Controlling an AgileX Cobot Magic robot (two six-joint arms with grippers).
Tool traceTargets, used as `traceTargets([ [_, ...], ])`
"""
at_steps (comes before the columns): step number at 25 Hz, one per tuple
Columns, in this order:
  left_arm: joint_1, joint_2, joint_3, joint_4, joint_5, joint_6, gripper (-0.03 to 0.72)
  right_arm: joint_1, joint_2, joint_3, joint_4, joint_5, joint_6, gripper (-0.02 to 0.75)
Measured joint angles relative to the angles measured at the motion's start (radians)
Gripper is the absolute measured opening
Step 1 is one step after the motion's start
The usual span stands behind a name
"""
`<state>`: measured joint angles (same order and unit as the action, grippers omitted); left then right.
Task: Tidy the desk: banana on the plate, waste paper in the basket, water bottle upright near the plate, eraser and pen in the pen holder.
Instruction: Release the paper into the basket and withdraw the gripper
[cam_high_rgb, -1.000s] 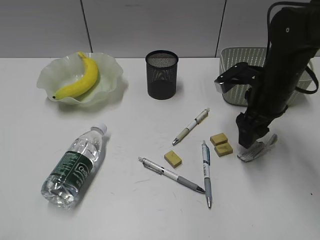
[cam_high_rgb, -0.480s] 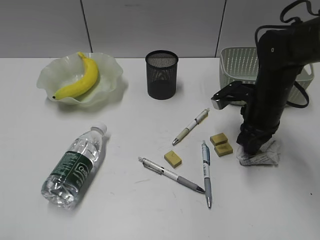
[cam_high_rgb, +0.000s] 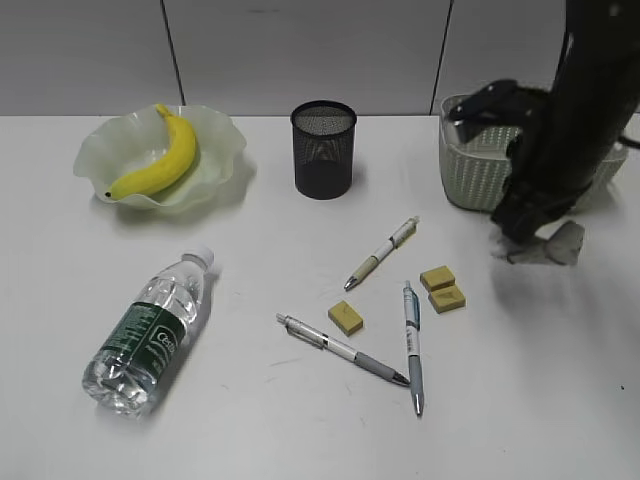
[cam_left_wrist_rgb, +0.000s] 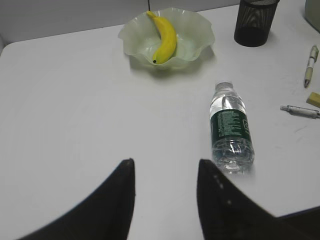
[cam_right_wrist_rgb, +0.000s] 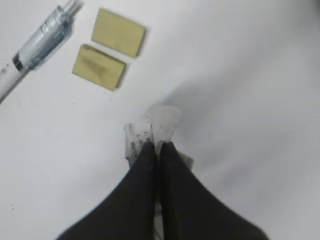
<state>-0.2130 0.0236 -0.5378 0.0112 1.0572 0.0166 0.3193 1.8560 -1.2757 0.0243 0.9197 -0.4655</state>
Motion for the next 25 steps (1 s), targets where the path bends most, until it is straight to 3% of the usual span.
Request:
traceTargets([
  [4, 0.0, 0.0, 0.0, 0.0, 0.0, 0.0, 0.309, 0.0, -0.12, -0.025, -0.015, -0.079, 0.055, 0.012],
  [10, 0.0, 0.0, 0.0, 0.0, 0.0, 0.0, 0.309, 0.0, -0.17, -0.06, -0.113, -0.361, 0.162, 0.012],
  [17, 0.0, 0.0, 0.0, 0.0, 0.0, 0.0, 0.309, -0.064, -0.058, -0.06, -0.163, -0.661, 0.248, 0.012],
  [22, 0.0, 0.0, 0.0, 0.0, 0.0, 0.0, 0.309, -0.135, 0.058, -0.06, -0.125, -0.809, 0.299, 0.014],
  [25, 0.0, 0.0, 0.0, 0.0, 0.0, 0.0, 0.309, -0.14, 0.121, -0.06, -0.099, -0.851, 0.302, 0.082],
])
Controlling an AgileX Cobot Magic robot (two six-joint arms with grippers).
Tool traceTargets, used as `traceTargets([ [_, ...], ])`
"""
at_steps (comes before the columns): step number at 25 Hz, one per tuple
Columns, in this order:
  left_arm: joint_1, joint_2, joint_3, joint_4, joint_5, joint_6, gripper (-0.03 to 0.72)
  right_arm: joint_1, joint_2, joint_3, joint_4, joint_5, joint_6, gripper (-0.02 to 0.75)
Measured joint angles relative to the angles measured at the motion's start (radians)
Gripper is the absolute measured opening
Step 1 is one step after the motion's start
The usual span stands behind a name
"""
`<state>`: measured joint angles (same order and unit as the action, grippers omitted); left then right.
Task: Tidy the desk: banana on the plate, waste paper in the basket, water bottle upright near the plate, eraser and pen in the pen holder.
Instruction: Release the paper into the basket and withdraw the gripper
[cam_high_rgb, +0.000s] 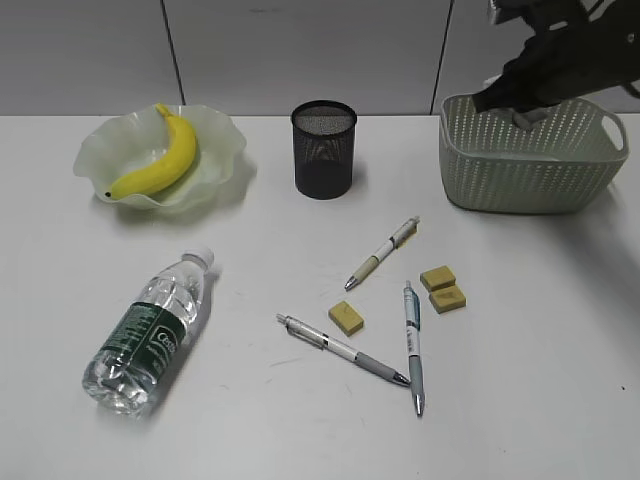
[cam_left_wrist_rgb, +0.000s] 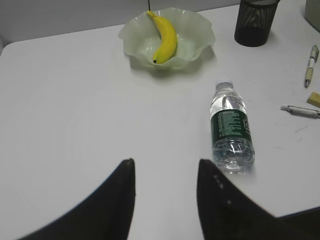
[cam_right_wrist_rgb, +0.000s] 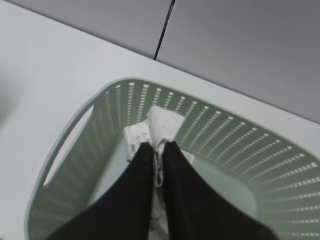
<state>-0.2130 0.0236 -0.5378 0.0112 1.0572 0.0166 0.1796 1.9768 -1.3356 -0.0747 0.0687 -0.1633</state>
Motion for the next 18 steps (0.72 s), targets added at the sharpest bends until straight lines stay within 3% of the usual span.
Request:
traceTargets([
  [6, 0.0, 0.0, 0.0, 0.0, 0.0, 0.0, 0.309, 0.0, 0.039, 0.0, 0.036, -0.04, 0.002, 0.438],
  [8, 0.0, 0.0, 0.0, 0.0, 0.0, 0.0, 0.309, 0.0, 0.033, 0.0, 0.039, -0.033, 0.002, 0.503],
  [13, 0.0, 0.0, 0.0, 0.0, 0.0, 0.0, 0.309, 0.0, -0.049, 0.0, 0.067, 0.176, 0.003, 0.542],
  [18, 0.0, 0.0, 0.0, 0.0, 0.0, 0.0, 0.309, 0.0, -0.177, 0.0, 0.075, 0.53, 0.004, 0.543],
])
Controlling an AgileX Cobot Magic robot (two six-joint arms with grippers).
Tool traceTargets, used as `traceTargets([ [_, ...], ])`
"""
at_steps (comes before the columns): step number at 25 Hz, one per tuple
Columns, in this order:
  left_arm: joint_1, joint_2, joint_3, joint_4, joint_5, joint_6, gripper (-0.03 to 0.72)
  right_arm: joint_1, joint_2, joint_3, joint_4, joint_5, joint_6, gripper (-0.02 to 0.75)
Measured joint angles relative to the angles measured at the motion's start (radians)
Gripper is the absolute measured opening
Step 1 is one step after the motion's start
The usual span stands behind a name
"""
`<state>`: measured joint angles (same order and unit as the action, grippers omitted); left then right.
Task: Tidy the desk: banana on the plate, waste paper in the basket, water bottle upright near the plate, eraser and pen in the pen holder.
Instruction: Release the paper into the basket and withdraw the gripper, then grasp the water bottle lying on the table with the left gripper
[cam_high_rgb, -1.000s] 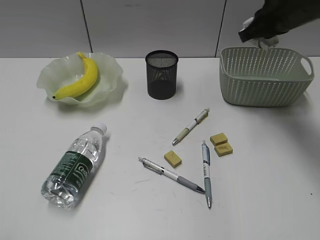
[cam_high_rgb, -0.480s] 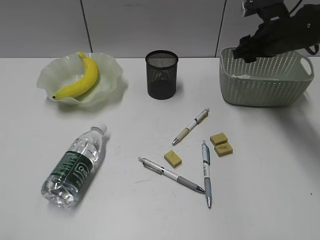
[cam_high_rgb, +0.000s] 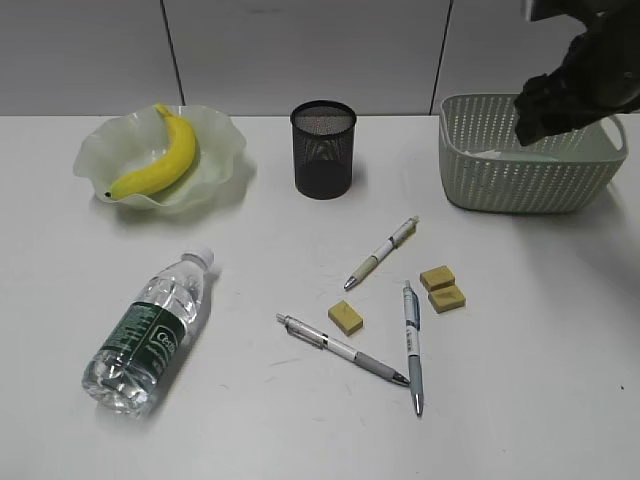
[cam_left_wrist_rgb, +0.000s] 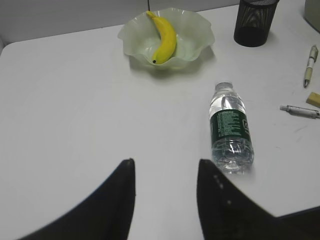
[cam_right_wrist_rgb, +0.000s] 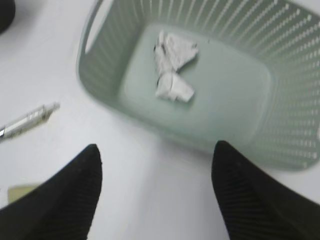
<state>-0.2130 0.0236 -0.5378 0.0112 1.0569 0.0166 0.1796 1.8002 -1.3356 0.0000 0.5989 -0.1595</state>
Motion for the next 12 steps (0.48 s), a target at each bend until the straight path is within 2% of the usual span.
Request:
traceTargets([
  [4, 0.0, 0.0, 0.0, 0.0, 0.0, 0.0, 0.309, 0.0, -0.119, 0.055, 0.021, 0.189, 0.004, 0.54],
  [12, 0.0, 0.0, 0.0, 0.0, 0.0, 0.0, 0.309, 0.0, -0.529, 0.368, 0.099, 0.26, 0.009, 0.507],
])
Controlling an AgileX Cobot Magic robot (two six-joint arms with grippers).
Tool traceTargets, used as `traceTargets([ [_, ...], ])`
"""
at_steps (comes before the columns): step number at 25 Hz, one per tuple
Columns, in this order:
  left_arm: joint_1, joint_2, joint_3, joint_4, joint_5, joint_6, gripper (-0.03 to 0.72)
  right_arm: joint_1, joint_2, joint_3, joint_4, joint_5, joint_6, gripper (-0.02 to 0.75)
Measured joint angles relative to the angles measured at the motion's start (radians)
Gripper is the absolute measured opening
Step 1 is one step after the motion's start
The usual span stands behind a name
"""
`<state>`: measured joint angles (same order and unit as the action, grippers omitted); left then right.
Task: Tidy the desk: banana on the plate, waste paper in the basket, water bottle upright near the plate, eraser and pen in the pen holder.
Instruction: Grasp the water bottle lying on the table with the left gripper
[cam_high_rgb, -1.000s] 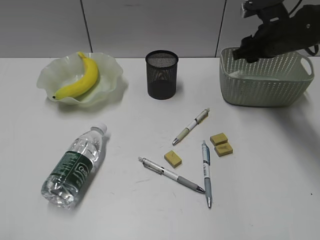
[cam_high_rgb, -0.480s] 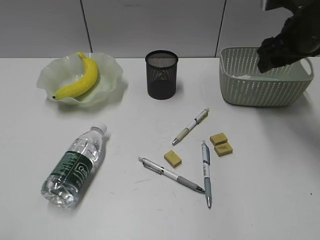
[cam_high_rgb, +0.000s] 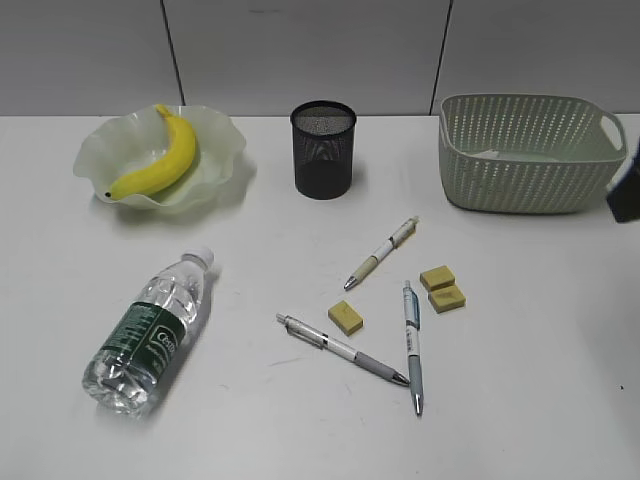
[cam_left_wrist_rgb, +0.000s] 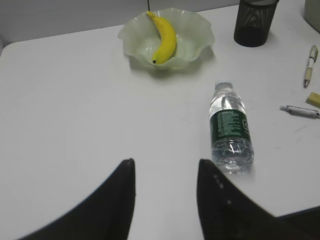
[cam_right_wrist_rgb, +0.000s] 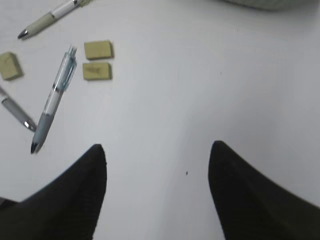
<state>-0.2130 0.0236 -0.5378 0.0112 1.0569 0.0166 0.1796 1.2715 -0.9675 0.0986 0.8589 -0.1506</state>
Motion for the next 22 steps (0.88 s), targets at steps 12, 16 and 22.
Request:
traceTargets([
  [12, 0.0, 0.0, 0.0, 0.0, 0.0, 0.0, 0.309, 0.0, -0.751, 0.378, -0.009, 0.14, 0.001, 0.499],
  [16, 0.0, 0.0, 0.0, 0.0, 0.0, 0.0, 0.309, 0.0, -0.996, 0.446, -0.027, 0.169, 0.001, 0.499],
  [22, 0.0, 0.003, 0.0, 0.0, 0.0, 0.0, 0.309, 0.0, -1.252, 0.456, -0.029, 0.176, 0.001, 0.499],
])
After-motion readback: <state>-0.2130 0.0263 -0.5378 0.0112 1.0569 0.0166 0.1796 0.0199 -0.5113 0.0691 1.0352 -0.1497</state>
